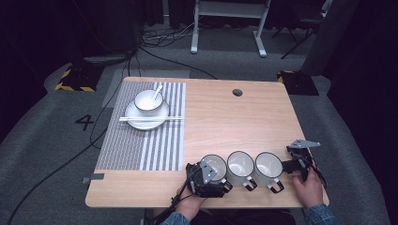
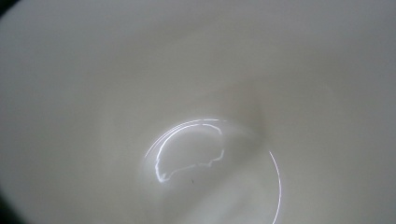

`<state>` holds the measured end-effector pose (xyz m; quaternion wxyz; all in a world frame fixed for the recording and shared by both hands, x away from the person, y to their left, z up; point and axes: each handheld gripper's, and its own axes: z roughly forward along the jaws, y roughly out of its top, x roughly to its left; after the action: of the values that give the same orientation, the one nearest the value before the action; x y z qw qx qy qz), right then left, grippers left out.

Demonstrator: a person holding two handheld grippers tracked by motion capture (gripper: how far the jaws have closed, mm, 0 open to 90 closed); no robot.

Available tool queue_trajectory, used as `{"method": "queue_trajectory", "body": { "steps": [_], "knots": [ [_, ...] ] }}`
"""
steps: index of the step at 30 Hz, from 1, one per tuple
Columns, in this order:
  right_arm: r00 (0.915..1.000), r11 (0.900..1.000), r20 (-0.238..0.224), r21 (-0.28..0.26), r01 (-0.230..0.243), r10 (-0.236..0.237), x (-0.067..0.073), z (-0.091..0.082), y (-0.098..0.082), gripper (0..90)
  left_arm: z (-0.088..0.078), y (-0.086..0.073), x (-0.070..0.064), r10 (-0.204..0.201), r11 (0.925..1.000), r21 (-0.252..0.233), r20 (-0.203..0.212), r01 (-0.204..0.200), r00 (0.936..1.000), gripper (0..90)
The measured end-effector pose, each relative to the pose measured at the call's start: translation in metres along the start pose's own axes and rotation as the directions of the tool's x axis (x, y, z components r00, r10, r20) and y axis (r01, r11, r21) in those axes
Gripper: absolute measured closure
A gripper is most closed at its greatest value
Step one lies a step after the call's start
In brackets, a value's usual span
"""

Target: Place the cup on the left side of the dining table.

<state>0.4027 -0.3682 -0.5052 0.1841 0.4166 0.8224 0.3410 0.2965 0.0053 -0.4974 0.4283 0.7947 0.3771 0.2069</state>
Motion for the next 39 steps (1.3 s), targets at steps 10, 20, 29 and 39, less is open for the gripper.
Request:
{"method": "queue_trajectory", "body": {
  "steps": [10, 20, 29, 39],
  "knots": [
    [1.0000, 1.000, 0.000, 0.000, 0.000, 0.000, 0.000, 0.000, 0.000, 0.2, -0.012, 0.004, 0.002, -0.029, 0.9959, -0.086, -0.005, 0.028, 0.9996, 3.4],
    [1.0000, 1.000, 0.000, 0.000, 0.000, 0.000, 0.000, 0.000, 0.000, 0.2, -0.034, 0.013, 0.018, -0.076, 0.9822, -0.176, -0.047, 0.067, 0.9960, 3.4],
    [1.0000, 1.000, 0.000, 0.000, 0.000, 0.000, 0.000, 0.000, 0.000, 0.2, -0.056, 0.017, 0.045, -0.144, 0.9711, -0.210, -0.141, 0.113, 0.9794, 3.4],
    [1.0000, 1.000, 0.000, 0.000, 0.000, 0.000, 0.000, 0.000, 0.000, 0.2, -0.085, 0.015, 0.080, -0.217, 0.9541, -0.257, -0.239, 0.154, 0.9463, 3.4]
  ]
}}
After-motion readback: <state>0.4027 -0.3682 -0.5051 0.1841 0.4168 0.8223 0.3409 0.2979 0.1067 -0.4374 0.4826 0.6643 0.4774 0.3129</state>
